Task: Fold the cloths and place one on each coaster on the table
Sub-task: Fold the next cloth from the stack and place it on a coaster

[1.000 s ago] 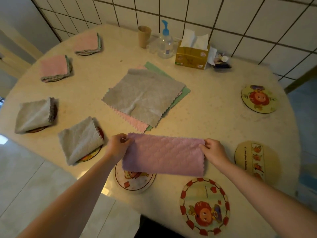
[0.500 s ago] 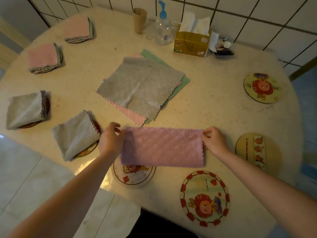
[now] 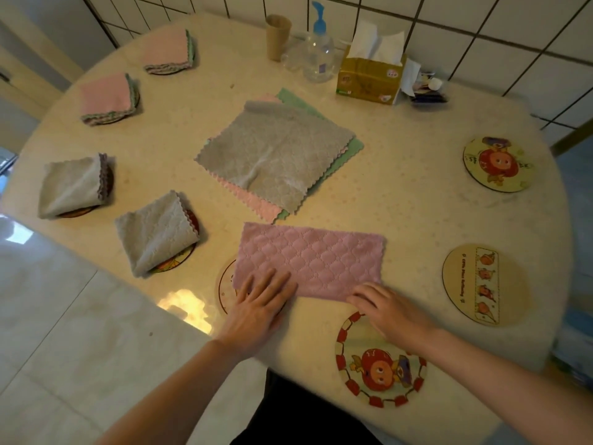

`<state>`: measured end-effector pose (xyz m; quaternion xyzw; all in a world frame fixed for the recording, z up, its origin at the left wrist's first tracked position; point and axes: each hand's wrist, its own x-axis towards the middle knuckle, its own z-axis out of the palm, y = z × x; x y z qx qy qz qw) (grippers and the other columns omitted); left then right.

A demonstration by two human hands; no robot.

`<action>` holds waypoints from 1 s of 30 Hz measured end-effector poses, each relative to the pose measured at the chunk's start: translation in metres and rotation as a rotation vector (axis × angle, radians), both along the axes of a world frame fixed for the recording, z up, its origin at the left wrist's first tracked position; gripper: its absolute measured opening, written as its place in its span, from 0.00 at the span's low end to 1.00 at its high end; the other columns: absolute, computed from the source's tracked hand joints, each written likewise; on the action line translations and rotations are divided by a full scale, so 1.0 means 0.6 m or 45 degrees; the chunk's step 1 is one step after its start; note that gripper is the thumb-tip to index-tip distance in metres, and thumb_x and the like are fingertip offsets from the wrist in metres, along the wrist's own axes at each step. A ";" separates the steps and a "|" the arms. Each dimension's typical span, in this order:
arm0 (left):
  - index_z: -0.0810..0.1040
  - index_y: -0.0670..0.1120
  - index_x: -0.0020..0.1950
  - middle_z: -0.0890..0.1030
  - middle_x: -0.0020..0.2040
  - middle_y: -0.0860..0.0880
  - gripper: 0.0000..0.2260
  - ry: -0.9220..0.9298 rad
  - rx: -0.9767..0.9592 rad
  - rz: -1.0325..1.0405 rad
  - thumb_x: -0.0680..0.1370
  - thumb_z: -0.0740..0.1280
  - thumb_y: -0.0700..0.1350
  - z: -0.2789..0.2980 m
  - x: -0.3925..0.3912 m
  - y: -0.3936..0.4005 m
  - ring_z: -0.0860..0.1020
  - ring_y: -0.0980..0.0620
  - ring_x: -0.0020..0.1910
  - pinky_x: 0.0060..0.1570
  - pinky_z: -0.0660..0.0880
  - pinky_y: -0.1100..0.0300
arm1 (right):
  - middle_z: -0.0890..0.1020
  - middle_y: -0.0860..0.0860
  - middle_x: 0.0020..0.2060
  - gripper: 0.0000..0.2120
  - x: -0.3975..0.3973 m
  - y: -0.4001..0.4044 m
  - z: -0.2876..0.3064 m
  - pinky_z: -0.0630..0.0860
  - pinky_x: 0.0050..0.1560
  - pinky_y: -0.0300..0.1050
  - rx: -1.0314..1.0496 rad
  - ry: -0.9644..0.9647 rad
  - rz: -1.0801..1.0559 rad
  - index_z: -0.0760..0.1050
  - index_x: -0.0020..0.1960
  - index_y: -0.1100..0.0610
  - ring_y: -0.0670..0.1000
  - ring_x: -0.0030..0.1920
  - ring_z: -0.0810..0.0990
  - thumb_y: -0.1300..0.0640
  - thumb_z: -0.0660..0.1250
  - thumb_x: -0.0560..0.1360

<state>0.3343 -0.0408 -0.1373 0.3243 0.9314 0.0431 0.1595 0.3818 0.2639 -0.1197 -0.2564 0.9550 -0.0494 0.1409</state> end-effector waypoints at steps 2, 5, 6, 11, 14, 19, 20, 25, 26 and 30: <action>0.43 0.58 0.78 0.45 0.79 0.56 0.26 -0.044 -0.024 0.093 0.80 0.44 0.62 0.001 0.003 -0.032 0.40 0.53 0.77 0.73 0.41 0.49 | 0.73 0.50 0.61 0.40 -0.002 0.004 0.000 0.72 0.63 0.46 0.034 0.006 0.034 0.69 0.65 0.55 0.52 0.62 0.73 0.69 0.77 0.56; 0.37 0.61 0.76 0.36 0.77 0.58 0.27 -0.117 -0.042 0.159 0.78 0.38 0.65 0.004 0.002 -0.062 0.32 0.58 0.74 0.74 0.38 0.52 | 0.73 0.52 0.61 0.37 -0.014 -0.006 0.014 0.76 0.60 0.49 0.017 -0.028 0.047 0.69 0.63 0.56 0.54 0.61 0.72 0.73 0.73 0.57; 0.37 0.61 0.76 0.36 0.77 0.58 0.28 -0.136 -0.034 0.171 0.77 0.37 0.66 0.007 0.003 -0.066 0.32 0.58 0.74 0.74 0.38 0.53 | 0.71 0.52 0.62 0.37 -0.017 -0.011 0.019 0.74 0.61 0.48 0.014 -0.044 0.056 0.67 0.65 0.56 0.54 0.62 0.70 0.73 0.71 0.59; 0.44 0.60 0.76 0.42 0.77 0.58 0.33 -0.164 0.074 0.284 0.73 0.30 0.69 0.013 0.004 -0.052 0.37 0.57 0.76 0.76 0.40 0.53 | 0.64 0.52 0.65 0.36 -0.032 -0.021 0.022 0.65 0.66 0.46 0.050 -0.048 0.080 0.59 0.69 0.55 0.53 0.64 0.63 0.71 0.66 0.65; 0.45 0.59 0.77 0.44 0.77 0.58 0.31 -0.120 0.060 0.329 0.75 0.32 0.67 0.014 0.008 -0.043 0.38 0.55 0.76 0.75 0.40 0.54 | 0.67 0.54 0.63 0.36 -0.031 -0.019 0.022 0.69 0.63 0.48 0.096 -0.033 0.131 0.62 0.67 0.55 0.55 0.62 0.66 0.70 0.68 0.63; 0.59 0.50 0.77 0.55 0.78 0.50 0.28 -0.014 0.028 0.421 0.78 0.44 0.59 0.012 0.016 -0.011 0.48 0.48 0.77 0.76 0.45 0.49 | 0.77 0.53 0.54 0.33 -0.028 -0.013 0.027 0.77 0.49 0.44 0.110 0.031 0.155 0.72 0.60 0.58 0.54 0.53 0.76 0.68 0.75 0.56; 0.62 0.48 0.75 0.58 0.77 0.47 0.26 0.028 0.038 0.445 0.79 0.50 0.57 0.011 0.020 0.001 0.50 0.46 0.77 0.75 0.46 0.48 | 0.78 0.53 0.52 0.31 -0.029 -0.011 0.029 0.78 0.47 0.42 0.087 0.044 0.153 0.74 0.58 0.58 0.53 0.51 0.77 0.69 0.76 0.56; 0.53 0.51 0.78 0.53 0.79 0.51 0.26 0.047 0.213 0.289 0.80 0.53 0.53 0.022 0.053 0.089 0.46 0.46 0.77 0.75 0.45 0.45 | 0.78 0.51 0.45 0.24 -0.027 -0.012 0.058 0.75 0.41 0.36 -0.086 0.091 0.095 0.75 0.49 0.58 0.49 0.45 0.76 0.72 0.74 0.56; 0.50 0.53 0.78 0.50 0.79 0.52 0.27 0.026 0.231 0.244 0.80 0.53 0.53 0.023 0.060 0.110 0.44 0.47 0.78 0.75 0.45 0.46 | 0.77 0.50 0.45 0.23 -0.021 -0.015 0.065 0.74 0.42 0.35 -0.131 0.097 0.088 0.75 0.49 0.58 0.49 0.45 0.75 0.73 0.73 0.57; 0.49 0.54 0.78 0.52 0.79 0.51 0.28 0.000 0.212 0.185 0.80 0.55 0.55 0.016 0.081 0.169 0.48 0.46 0.78 0.75 0.51 0.44 | 0.77 0.49 0.49 0.21 0.032 -0.026 0.082 0.73 0.52 0.33 -0.340 0.105 0.090 0.73 0.57 0.55 0.45 0.50 0.72 0.69 0.66 0.66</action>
